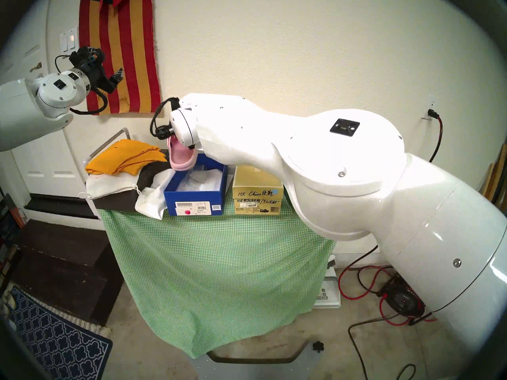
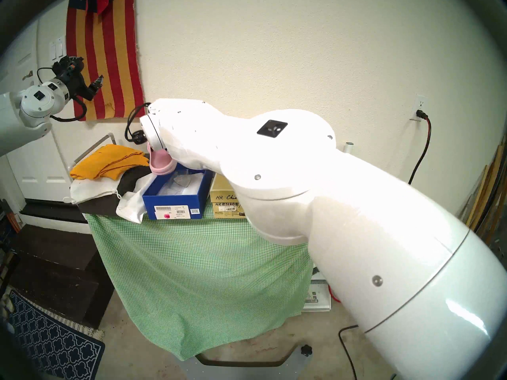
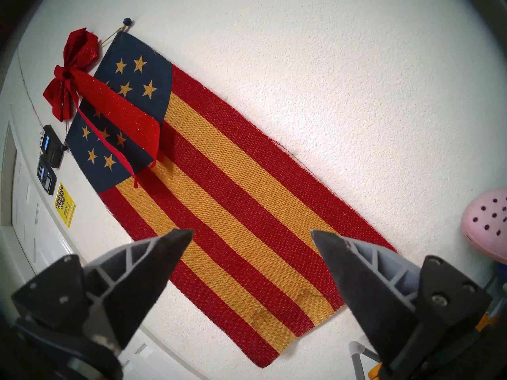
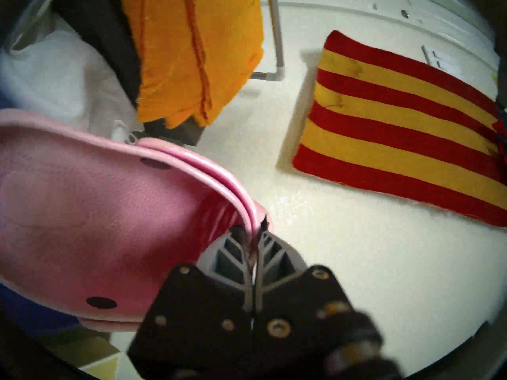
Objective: Take shoe out of the box
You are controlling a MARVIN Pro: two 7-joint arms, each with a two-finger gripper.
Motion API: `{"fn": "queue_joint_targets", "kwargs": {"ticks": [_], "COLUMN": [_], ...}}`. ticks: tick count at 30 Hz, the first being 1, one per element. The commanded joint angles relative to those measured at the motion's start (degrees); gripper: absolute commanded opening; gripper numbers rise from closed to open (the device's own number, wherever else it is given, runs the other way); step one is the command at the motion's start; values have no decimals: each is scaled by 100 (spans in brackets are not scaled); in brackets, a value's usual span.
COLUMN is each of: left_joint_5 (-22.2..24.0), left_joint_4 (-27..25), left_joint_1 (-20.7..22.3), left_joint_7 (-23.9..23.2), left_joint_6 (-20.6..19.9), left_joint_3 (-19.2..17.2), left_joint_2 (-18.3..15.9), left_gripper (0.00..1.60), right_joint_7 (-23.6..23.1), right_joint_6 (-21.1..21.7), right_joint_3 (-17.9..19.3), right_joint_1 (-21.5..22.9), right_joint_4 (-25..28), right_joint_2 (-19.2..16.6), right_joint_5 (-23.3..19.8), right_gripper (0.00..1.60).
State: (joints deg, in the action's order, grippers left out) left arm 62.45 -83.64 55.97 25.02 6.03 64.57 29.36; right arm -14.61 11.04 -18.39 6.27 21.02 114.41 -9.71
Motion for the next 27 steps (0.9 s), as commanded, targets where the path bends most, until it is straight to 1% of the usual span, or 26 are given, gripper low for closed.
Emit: {"fn": "queue_joint_targets", "kwargs": {"ticks": [1,2,7,8,9,11,15,23,26,27], "left_joint_5": [0,0,0,0,0,0,0,0,0,0], "left_joint_4": [0,0,0,0,0,0,0,-1,-1,-1], "left_joint_1": [1,1,1,1,1,1,1,1,1,1], "left_joint_7": [-1,-1,0,0,0,0,0,0,0,0], "left_joint_6": [-1,-1,-1,-1,-1,0,0,0,0,0], "left_joint_3": [0,0,0,0,0,0,0,0,0,0], "left_joint_2": [1,1,1,1,1,1,0,0,0,0], "left_gripper": [160,160,160,160,160,160,160,160,160,160], "right_joint_7": [-255,-223,-487,-579,-599,-734,-1005,-1665,-1838,-1958], "right_joint_6": [60,54,99,117,122,150,208,405,462,498], "right_joint_3": [81,229,304,282,330,336,383,429,432,435], "right_joint_1": [804,692,1043,1168,1133,1284,1447,1649,1676,1714], "right_joint_4": [242,111,395,506,498,678,968,1550,1720,1851], "right_joint_2": [-149,-103,-280,-339,-338,-420,-562,-970,-1083,-1160], "right_joint_5": [81,229,212,182,236,206,208,173,163,148], "right_gripper": [0,0,0,0,0,0,0,0,0,0]}}
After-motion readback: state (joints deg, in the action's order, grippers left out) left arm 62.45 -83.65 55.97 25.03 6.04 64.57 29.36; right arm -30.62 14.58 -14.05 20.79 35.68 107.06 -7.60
